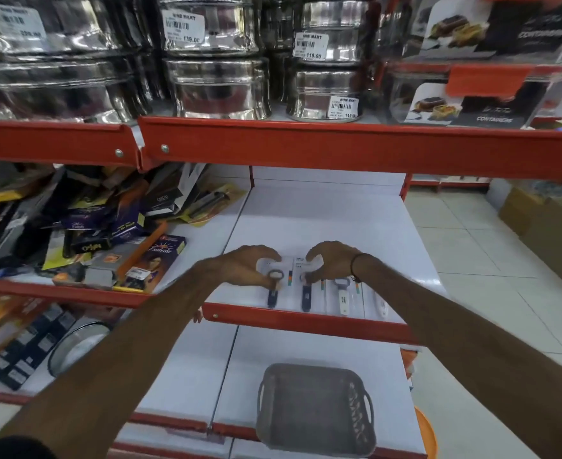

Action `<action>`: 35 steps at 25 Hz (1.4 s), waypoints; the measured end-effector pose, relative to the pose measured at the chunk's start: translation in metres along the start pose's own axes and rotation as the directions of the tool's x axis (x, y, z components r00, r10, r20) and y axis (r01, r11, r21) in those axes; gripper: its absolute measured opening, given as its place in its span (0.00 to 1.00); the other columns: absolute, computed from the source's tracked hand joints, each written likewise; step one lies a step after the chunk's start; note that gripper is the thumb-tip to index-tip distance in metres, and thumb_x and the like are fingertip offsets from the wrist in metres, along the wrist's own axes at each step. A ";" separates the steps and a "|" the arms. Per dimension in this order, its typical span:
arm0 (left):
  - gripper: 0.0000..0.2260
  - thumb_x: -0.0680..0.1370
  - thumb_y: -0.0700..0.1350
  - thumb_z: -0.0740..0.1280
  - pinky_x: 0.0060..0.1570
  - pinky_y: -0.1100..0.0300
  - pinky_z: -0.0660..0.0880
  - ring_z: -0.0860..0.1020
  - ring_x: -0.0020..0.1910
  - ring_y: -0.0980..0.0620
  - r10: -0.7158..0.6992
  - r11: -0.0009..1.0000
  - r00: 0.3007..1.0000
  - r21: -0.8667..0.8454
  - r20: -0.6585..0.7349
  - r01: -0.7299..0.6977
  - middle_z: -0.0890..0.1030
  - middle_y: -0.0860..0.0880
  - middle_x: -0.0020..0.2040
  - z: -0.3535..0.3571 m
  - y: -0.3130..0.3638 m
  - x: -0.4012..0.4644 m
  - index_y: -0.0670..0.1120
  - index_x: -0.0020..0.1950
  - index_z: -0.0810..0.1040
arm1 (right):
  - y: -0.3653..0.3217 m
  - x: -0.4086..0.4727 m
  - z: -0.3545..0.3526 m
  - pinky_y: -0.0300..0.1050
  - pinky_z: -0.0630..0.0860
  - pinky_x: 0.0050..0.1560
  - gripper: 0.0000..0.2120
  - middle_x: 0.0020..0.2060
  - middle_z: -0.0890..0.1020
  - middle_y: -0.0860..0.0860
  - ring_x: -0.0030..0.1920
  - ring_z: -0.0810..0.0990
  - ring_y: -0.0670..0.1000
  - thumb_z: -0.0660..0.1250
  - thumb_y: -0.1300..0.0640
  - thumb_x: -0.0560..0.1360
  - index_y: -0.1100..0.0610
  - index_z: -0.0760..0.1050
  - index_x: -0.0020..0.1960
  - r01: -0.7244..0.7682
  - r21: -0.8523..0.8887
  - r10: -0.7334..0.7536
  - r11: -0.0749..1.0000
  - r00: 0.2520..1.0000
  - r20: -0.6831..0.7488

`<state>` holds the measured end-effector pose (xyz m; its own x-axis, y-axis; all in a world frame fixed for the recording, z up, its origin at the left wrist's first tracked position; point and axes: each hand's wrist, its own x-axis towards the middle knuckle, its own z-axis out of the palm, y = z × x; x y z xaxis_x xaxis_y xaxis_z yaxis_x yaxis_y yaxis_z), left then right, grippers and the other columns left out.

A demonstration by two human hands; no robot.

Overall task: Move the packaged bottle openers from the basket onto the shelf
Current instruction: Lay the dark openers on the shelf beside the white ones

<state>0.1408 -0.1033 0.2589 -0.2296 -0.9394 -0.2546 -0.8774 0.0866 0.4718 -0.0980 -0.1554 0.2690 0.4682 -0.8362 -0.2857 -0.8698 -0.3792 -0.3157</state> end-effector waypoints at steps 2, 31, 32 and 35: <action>0.47 0.59 0.65 0.77 0.73 0.57 0.65 0.68 0.74 0.52 0.015 0.991 0.995 0.131 0.100 -0.028 0.68 0.55 0.77 0.003 0.000 -0.008 0.56 0.76 0.67 | -0.004 -0.009 0.006 0.48 0.67 0.69 0.41 0.73 0.69 0.50 0.71 0.69 0.54 0.77 0.38 0.64 0.50 0.69 0.72 -0.015 -0.002 0.015 1.000 0.998 0.066; 0.34 0.71 0.58 0.75 0.70 0.53 0.70 0.71 0.71 0.47 0.064 0.975 0.996 0.207 0.062 -0.076 0.70 0.48 0.74 -0.001 0.035 0.009 0.48 0.74 0.69 | 0.003 -0.041 -0.018 0.57 0.58 0.77 0.45 0.77 0.63 0.48 0.77 0.62 0.53 0.80 0.40 0.62 0.49 0.67 0.75 -0.148 0.007 0.147 0.989 0.987 0.062; 0.37 0.70 0.60 0.75 0.71 0.53 0.70 0.70 0.71 0.47 0.074 0.975 0.994 0.205 0.086 -0.090 0.70 0.48 0.75 0.002 0.041 0.010 0.48 0.75 0.68 | 0.012 -0.046 -0.022 0.55 0.60 0.77 0.45 0.77 0.63 0.49 0.76 0.62 0.53 0.80 0.41 0.62 0.49 0.68 0.74 -0.158 -0.027 0.159 0.987 0.984 0.076; 0.39 0.68 0.63 0.75 0.69 0.51 0.71 0.72 0.69 0.47 0.110 0.956 0.984 0.257 0.142 -0.144 0.73 0.48 0.73 0.015 0.050 0.012 0.49 0.74 0.69 | 0.030 -0.053 -0.021 0.54 0.63 0.75 0.44 0.76 0.65 0.49 0.75 0.64 0.54 0.81 0.42 0.61 0.48 0.70 0.73 -0.188 -0.111 0.200 0.976 0.973 0.115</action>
<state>0.0881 -0.1052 0.2667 -0.3821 -0.8677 -0.3181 -0.9138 0.3034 0.2701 -0.1520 -0.1301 0.2934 0.2993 -0.8441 -0.4450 -0.9540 -0.2572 -0.1538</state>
